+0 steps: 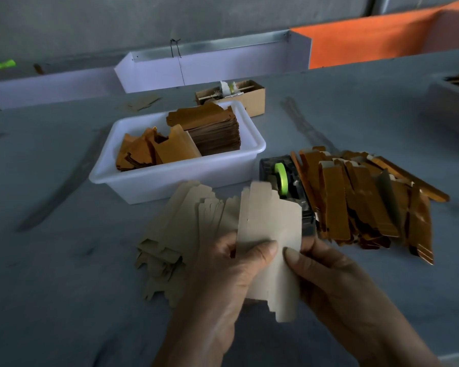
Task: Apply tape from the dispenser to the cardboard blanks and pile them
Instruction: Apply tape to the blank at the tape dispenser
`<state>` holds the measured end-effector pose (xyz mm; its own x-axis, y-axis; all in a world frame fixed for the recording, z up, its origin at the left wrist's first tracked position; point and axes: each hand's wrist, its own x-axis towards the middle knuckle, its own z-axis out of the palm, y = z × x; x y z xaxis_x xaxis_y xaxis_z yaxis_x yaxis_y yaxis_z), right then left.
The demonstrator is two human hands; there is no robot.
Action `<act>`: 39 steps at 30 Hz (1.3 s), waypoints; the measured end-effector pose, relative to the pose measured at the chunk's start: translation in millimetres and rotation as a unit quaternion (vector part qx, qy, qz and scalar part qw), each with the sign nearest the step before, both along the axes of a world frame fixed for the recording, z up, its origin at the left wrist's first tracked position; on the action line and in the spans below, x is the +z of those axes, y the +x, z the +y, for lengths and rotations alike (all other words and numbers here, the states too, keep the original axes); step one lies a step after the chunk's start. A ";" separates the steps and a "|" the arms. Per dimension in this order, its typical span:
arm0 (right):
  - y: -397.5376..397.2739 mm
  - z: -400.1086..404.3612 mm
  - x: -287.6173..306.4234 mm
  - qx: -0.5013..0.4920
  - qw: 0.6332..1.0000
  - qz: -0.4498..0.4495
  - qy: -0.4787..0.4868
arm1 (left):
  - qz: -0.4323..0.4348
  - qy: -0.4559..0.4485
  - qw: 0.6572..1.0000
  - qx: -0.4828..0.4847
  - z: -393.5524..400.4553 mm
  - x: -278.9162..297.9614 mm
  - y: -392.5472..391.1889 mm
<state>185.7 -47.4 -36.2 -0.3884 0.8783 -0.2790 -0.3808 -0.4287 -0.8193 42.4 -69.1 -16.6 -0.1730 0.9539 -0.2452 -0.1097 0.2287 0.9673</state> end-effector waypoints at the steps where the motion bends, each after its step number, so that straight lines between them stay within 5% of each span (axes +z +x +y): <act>1: -0.1 1.0 -2.5 0.006 1.000 0.014 -0.015 | -0.009 -0.006 1.000 -0.009 0.1 0.0 -1.1; 6: 0.2 1.8 -1.2 -0.010 1.000 -0.009 0.012 | 0.048 -0.002 0.999 0.015 -1.0 -1.0 0.3; 9: -3.5 -4.0 5.0 -0.059 0.968 -0.207 0.127 | 0.151 0.026 0.986 0.065 0.2 -4.6 5.4; 11: -8.7 -9.5 8.3 -0.121 0.842 -0.429 0.303 | 0.188 0.047 0.978 0.079 0.8 -5.2 10.6; 13: -17.3 -16.2 10.6 -0.154 0.718 -0.531 0.422 | 0.196 0.060 0.975 0.081 2.6 -7.0 13.8; 15: -27.2 -23.2 13.1 -0.146 0.692 -0.548 0.447 | 0.169 0.050 0.982 0.070 4.7 -5.7 14.1; 21: -37.1 -28.0 11.2 -0.027 0.701 -0.563 0.436 | 0.197 0.070 0.977 -0.051 -5.0 7.7 2.4; 26: -22.7 -17.6 14.3 0.034 0.786 -0.486 0.380 | 0.275 0.084 0.957 -0.048 -8.6 9.4 -2.3; 33: -6.3 -7.9 23.7 -0.015 0.891 -0.373 0.259 | 0.178 0.040 0.972 -0.146 -10.3 12.5 -13.5; 35: -9.1 -7.9 19.9 -0.013 0.946 -0.267 0.181 | 0.131 0.029 0.973 -0.188 -11.3 13.4 -12.7; 39: -13.6 -7.2 11.5 -0.043 0.982 -0.158 0.097 | 0.104 -0.004 0.989 -0.107 -9.6 9.3 -8.0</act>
